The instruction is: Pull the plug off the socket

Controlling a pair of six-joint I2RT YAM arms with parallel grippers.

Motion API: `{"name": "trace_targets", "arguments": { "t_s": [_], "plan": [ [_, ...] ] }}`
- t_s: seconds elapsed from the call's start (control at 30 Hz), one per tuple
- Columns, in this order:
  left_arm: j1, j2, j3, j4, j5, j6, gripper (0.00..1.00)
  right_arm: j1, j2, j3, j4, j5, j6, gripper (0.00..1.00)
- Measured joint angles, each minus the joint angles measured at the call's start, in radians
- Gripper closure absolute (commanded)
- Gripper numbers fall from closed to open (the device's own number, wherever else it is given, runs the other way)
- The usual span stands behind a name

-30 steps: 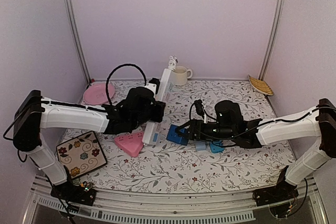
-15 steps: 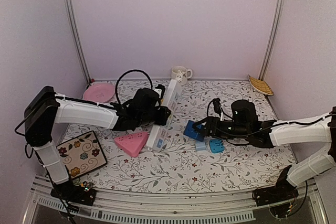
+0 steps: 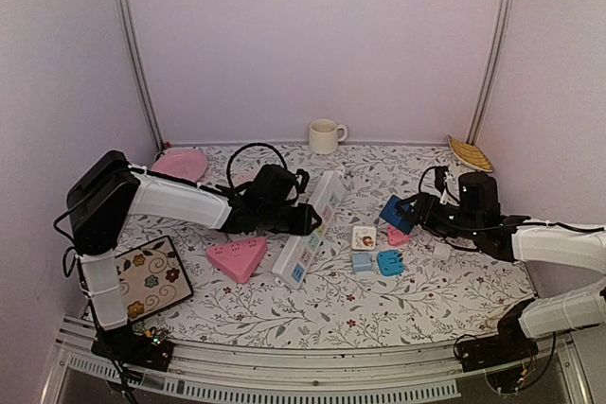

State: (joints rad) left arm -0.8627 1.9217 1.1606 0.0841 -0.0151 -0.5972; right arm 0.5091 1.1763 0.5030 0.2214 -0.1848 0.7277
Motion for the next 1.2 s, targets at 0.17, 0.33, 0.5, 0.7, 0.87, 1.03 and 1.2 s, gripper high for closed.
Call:
{"name": "trace_targets", "arguments": {
  "t_s": [0.17,0.33,0.5,0.7,0.87,1.03,1.2],
  "plan": [
    [0.002,0.011,0.000,0.009,0.051,-0.017,0.45,-0.111,0.017,0.002,-0.016,0.007,-0.031,0.64],
    [0.003,0.009,-0.001,0.058,0.075,-0.017,0.26,-0.185,0.119,0.042,-0.027,0.004,-0.063,0.60],
    [0.004,-0.016,-0.025,0.072,0.076,-0.007,0.15,-0.255,0.222,0.093,-0.027,-0.003,-0.090,0.54],
    [0.005,-0.100,-0.064,0.075,0.060,0.002,0.10,-0.311,0.317,0.138,-0.019,-0.019,-0.109,0.37],
    [0.010,-0.186,-0.105,0.082,0.038,0.006,0.06,-0.334,0.354,0.142,-0.018,-0.039,-0.123,0.15],
    [0.023,-0.249,-0.156,0.083,0.020,0.007,0.04,-0.339,0.357,0.142,-0.002,-0.055,-0.131,0.02],
    [0.037,-0.296,-0.197,0.078,-0.005,0.015,0.03,-0.340,0.348,0.142,0.002,-0.055,-0.142,0.00]
  ]
}}
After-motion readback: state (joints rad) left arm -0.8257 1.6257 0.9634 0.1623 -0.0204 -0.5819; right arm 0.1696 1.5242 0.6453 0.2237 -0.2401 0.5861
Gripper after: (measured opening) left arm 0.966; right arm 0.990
